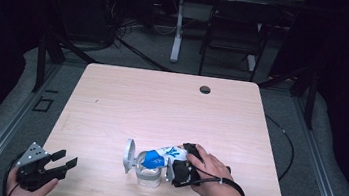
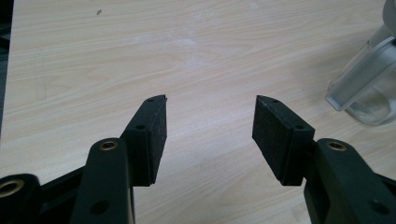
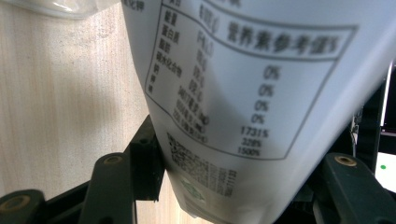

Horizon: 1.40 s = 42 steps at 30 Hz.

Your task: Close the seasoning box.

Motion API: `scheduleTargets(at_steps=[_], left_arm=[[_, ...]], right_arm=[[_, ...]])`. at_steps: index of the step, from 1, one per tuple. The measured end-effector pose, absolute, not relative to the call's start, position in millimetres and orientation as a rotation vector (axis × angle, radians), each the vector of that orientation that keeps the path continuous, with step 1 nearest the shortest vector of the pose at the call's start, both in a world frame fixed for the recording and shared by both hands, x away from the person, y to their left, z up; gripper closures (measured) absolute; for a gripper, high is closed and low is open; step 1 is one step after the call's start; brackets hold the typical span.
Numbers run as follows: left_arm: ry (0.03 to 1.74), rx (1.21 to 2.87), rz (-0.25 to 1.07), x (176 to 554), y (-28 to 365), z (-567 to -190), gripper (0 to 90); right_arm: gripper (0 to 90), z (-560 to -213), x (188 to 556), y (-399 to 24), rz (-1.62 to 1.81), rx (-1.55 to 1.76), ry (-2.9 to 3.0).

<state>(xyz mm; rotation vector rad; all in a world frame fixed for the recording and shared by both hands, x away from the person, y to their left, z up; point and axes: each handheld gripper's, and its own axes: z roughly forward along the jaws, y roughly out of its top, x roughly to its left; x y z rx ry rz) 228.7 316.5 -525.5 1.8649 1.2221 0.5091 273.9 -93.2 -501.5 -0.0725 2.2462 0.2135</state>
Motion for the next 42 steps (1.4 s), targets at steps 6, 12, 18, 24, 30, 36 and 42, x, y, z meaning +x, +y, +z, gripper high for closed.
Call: scheduleTargets(at_steps=[6, 12, 18, 24, 30, 36, 42], left_arm=[[1.224, 1.858, 0.509, 228.7, 317.4, -525.6, 45.5], [1.224, 1.854, 0.512, 228.9, 317.7, -525.6, 45.5], [1.225, 1.858, 0.511, 229.0, 317.5, -526.2, 45.5], [1.225, 1.856, 0.511, 228.9, 317.7, -525.9, 45.5], [1.225, 1.858, 0.509, 228.9, 318.9, -525.8, 45.5], [1.224, 1.858, 0.509, 229.0, 318.9, -525.9, 45.5], [1.225, 1.856, 0.51, 228.9, 319.2, -525.8, 45.5]], right_arm=[[42.9, -500.6, 274.1, -92.7, 0.192, -0.08, 2.246], [42.9, -501.2, 274.0, -92.1, 0.178, -0.068, 2.254], [42.9, -500.3, 273.4, -90.5, 0.16, -0.079, 2.251], [42.9, -498.5, 271.9, -89.0, 0.126, -0.093, 2.246], [42.9, -496.5, 271.7, -87.7, 0.101, -0.122, 2.235], [43.1, -494.7, 270.3, -85.1, 0.06, -0.148, 2.221], [43.2, -494.1, 269.5, -83.8, 0.046, -0.174, 2.207]])
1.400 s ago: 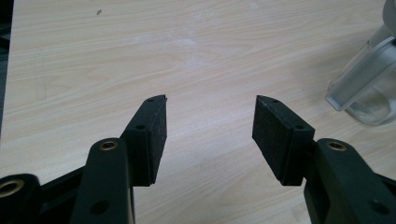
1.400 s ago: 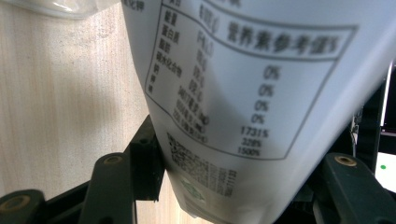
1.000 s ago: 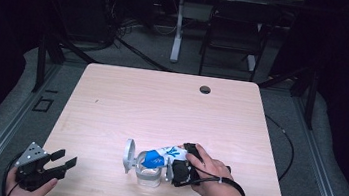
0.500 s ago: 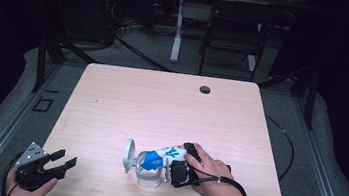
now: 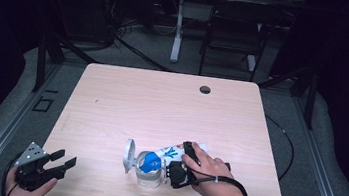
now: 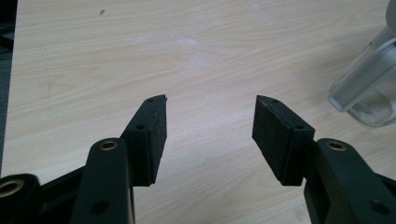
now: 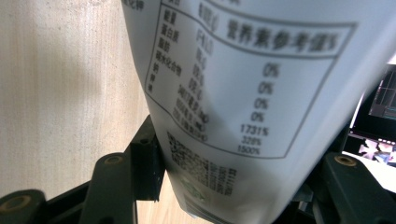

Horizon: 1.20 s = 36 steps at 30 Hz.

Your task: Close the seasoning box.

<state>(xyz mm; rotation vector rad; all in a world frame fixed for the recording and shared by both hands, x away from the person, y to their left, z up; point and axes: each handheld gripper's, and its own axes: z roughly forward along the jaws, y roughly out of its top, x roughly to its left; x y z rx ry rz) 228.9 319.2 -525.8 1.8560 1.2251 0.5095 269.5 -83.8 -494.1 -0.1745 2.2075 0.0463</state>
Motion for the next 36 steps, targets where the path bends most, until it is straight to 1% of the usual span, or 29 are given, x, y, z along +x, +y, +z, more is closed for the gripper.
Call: scheduleTargets(at_steps=[8, 36], left_arm=[[1.225, 1.854, 0.509, 228.8, 319.1, -525.5, 45.5], [1.232, 1.852, 0.508, 229.0, 320.0, -526.8, 45.5]], right_arm=[[43.4, -490.2, 267.5, -80.8, -0.033, -0.195, 2.19], [43.8, -489.2, 266.7, -74.6, -0.066, -0.252, 2.16]])
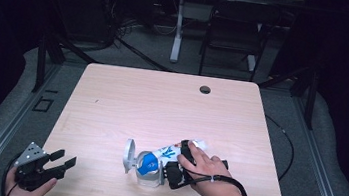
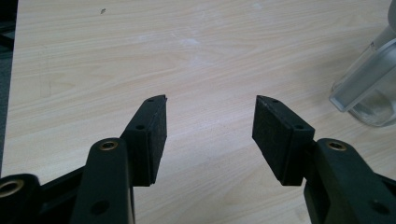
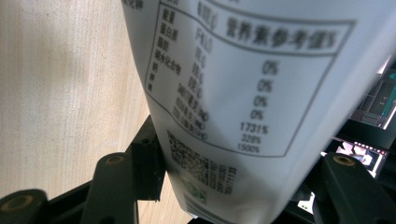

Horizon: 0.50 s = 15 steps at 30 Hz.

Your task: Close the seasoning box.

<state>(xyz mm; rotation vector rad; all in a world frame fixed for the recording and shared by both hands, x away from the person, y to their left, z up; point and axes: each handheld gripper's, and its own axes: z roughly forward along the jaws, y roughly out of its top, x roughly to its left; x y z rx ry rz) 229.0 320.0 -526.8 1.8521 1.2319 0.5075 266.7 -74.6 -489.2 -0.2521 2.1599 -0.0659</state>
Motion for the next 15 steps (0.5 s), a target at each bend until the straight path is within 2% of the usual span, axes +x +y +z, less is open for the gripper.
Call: scheduleTargets(at_steps=[15], left_arm=[[1.236, 1.847, 0.503, 229.2, 321.9, -526.9, 45.5]], right_arm=[[44.4, -484.7, 266.1, -68.9, -0.118, -0.282, 2.145]])
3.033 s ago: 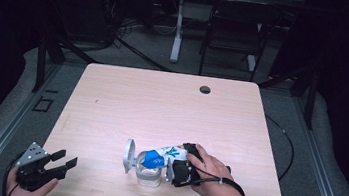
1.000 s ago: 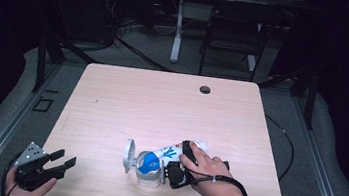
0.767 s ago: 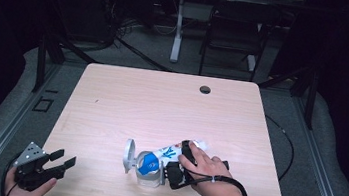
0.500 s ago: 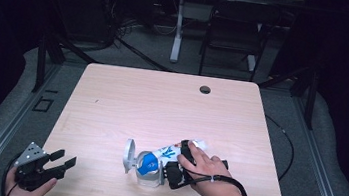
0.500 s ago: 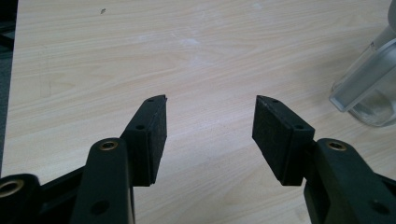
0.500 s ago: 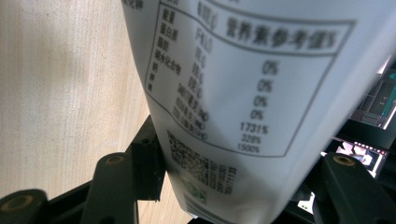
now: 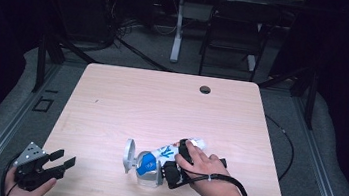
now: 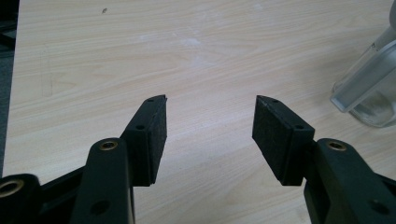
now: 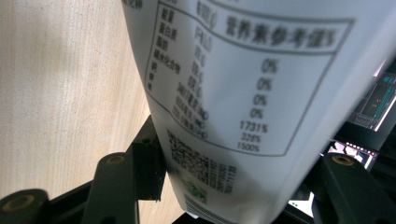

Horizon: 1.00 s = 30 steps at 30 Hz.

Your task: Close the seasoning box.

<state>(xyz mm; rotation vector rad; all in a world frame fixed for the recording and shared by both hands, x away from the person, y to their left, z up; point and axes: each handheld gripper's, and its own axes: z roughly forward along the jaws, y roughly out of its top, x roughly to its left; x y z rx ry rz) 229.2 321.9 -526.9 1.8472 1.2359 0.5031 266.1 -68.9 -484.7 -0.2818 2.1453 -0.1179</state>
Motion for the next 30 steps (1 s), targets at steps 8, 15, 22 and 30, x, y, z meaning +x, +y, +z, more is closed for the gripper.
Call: scheduleTargets(at_steps=[8, 15, 22, 30], left_arm=[[1.237, 1.847, 0.501, 229.2, 322.2, -527.0, 45.5], [1.239, 1.844, 0.499, 229.5, 322.6, -527.9, 45.5], [1.239, 1.838, 0.497, 229.5, 323.1, -528.1, 45.5], [1.244, 1.84, 0.494, 229.5, 324.0, -528.0, 45.5]], right_arm=[[44.5, -483.2, 266.5, -65.7, -0.142, -0.294, 2.142], [44.6, -482.9, 267.1, -65.3, -0.139, -0.296, 2.147], [44.6, -482.4, 267.0, -65.0, -0.153, -0.303, 2.143], [44.8, -480.7, 267.6, -64.9, -0.162, -0.308, 2.144]])
